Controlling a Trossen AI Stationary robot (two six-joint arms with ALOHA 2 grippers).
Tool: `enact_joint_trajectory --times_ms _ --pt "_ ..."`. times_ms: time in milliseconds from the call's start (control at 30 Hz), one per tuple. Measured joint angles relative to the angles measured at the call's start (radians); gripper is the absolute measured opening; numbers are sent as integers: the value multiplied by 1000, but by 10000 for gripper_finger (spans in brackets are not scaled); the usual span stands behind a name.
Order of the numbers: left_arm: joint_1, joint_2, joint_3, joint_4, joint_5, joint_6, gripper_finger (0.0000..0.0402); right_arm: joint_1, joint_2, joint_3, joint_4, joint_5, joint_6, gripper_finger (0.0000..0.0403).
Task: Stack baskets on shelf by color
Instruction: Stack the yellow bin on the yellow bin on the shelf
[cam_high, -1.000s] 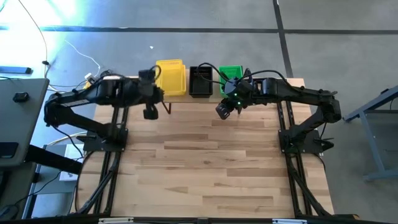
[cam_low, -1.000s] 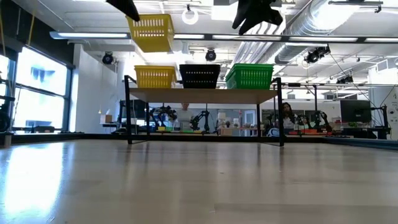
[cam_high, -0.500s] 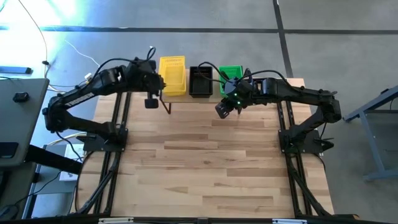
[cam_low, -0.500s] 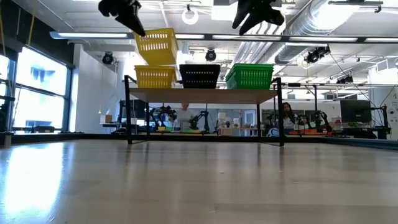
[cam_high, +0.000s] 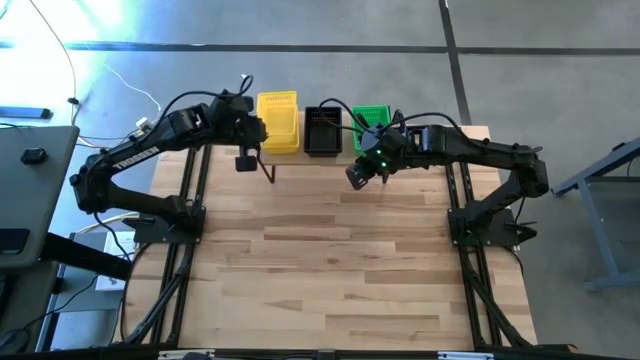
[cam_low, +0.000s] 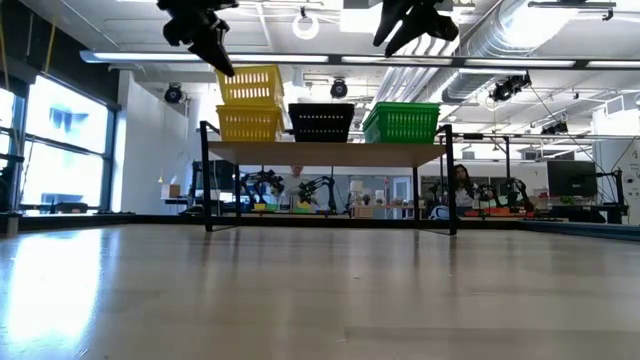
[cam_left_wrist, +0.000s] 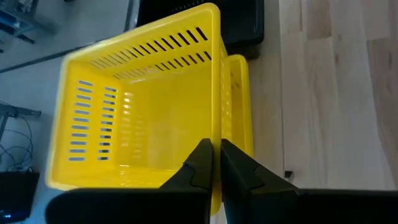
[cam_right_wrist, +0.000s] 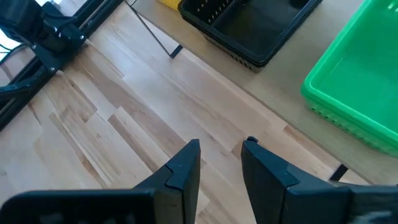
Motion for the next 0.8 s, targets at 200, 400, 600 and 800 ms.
enact_joint_trajectory --times_ms 200,400,600,800 --pt "8 41 0 -2 -1 4 3 0 0 0 0 5 26 103" --pt "8 62 0 -1 -21 6 3 0 0 0 1 10 37 103" --pt "8 67 0 -1 -78 8 17 0 0 0 1 10 37 103" --pt "8 67 0 -1 -72 6 49 0 0 0 1 10 37 103"
